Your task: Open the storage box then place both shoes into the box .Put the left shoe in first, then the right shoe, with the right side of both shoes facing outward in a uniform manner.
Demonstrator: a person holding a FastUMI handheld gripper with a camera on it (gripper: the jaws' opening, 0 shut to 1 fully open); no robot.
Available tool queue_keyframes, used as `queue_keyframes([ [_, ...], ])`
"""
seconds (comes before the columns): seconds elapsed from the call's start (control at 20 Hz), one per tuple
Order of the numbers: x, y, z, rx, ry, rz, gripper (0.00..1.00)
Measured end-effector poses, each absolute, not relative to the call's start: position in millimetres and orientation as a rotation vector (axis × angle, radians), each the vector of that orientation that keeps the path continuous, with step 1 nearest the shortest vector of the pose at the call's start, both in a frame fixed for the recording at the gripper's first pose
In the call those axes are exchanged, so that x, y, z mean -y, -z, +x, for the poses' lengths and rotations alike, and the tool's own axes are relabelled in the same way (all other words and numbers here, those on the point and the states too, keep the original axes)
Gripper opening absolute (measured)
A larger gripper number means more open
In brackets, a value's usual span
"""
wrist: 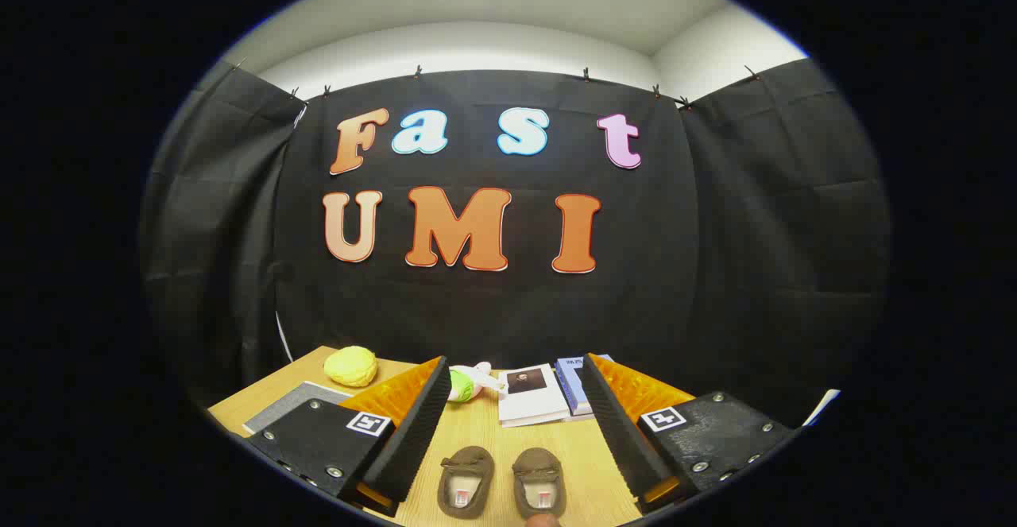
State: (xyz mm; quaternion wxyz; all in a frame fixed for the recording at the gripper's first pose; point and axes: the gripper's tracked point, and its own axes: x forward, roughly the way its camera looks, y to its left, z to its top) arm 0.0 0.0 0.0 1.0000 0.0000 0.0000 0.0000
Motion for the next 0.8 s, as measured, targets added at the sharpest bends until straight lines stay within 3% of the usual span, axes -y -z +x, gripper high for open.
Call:
queue_keyframes([
  [0.8,14,13,-2,-0.011,-0.008,0.024,0.98],
])
